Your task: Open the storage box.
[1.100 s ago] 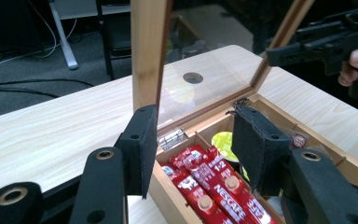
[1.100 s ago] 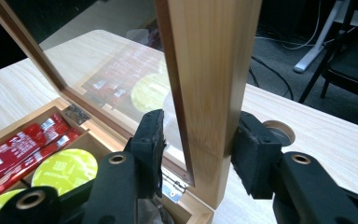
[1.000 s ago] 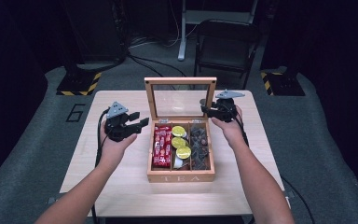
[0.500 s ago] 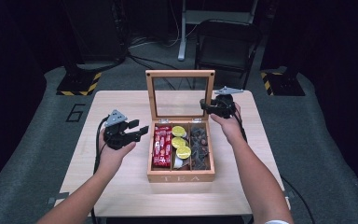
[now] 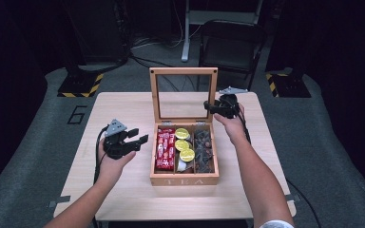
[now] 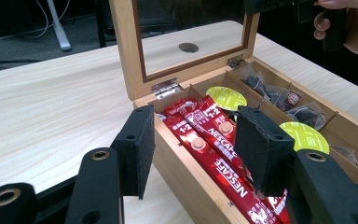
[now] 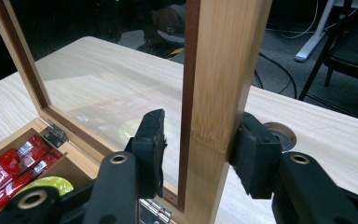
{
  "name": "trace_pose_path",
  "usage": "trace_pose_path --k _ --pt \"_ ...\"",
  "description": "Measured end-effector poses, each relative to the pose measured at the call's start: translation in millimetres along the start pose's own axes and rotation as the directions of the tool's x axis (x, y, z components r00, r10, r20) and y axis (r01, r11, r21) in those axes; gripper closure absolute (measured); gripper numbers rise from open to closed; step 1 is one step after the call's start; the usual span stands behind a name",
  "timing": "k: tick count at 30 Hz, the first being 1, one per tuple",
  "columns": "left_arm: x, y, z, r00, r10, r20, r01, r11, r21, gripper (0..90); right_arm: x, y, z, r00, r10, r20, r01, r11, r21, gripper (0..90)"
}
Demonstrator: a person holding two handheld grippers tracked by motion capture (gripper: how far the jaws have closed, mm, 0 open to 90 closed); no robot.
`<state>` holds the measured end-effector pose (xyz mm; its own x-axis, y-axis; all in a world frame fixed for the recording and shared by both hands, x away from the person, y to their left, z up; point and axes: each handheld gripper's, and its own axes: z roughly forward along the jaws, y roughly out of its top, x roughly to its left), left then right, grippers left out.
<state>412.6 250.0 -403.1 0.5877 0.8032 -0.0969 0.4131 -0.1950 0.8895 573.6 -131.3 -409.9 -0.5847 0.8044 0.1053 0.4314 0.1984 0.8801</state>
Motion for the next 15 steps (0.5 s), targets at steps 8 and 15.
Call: trace_pose_path --k 8,15 --pt "-12.1 -7.8 6.3 0.9998 0.005 0.022 -0.005 0.9999 0.015 47.0 -1.6 2.9 0.5 0.9998 -0.021 -0.007 0.021 1.000 0.022 56.6" --pt "-17.9 -20.6 18.0 0.9989 -0.036 0.029 0.035 0.9987 0.038 46.9 -2.6 3.6 3.0 1.0000 -0.005 -0.002 0.005 1.000 0.028 56.2"
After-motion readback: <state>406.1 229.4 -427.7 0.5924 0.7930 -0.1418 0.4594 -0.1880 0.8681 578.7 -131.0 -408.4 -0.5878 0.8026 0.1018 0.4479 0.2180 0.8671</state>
